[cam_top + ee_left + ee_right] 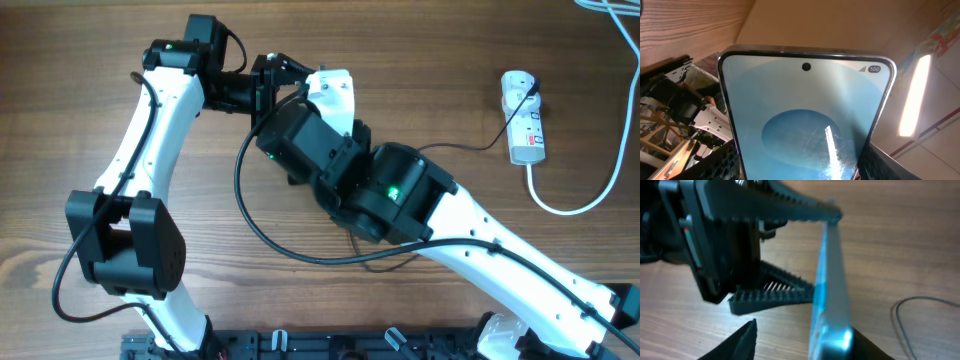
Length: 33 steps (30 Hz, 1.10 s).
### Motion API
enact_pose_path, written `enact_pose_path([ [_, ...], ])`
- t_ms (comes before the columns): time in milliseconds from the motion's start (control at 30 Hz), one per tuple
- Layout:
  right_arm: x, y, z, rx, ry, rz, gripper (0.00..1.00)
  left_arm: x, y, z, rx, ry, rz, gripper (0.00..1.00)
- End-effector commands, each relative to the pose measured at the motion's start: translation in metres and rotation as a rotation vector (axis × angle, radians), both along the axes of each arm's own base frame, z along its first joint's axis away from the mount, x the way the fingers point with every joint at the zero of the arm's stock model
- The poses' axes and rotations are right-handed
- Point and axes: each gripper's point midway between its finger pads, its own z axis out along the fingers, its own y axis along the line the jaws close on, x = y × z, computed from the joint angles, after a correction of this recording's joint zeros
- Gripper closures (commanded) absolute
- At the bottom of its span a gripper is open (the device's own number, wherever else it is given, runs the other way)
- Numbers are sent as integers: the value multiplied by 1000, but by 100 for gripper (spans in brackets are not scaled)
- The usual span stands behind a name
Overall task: Plug charger to phone and switch on socket
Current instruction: 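Grasp the phone's side edge with the right gripper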
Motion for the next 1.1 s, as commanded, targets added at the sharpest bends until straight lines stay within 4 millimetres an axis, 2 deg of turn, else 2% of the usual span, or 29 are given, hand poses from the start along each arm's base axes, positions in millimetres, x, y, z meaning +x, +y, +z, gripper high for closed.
enact_pose_path([
  [0,10,-7,15,-11,-72,-42,47,-4,0,23,-44,-41,-5,33],
  [67,12,-6,18,-6,-87,-45,48,-4,0,23,-44,-41,-5,32],
  [167,14,-5,21,1,-102,-53,58,-4,0,23,-45,-41,-5,32],
  [400,17,-10,24,-24,-130,-71,61,-4,0,23,-45,-40,-5,32],
  [500,18,-10,25,-32,-134,-64,66,-4,0,23,-48,-40,-6,31],
  [700,22,-9,21,-47,-141,-76,67,-5,0,26,-62,-38,-8,32],
  [767,22,-9,21,-49,-141,-77,74,-4,1,26,-62,-38,-8,32],
  [967,24,-8,21,-44,-147,-80,75,-4,1,26,-62,-37,-8,31],
  [1067,24,-8,21,-43,-147,-81,82,-4,1,26,-62,-38,-8,29],
])
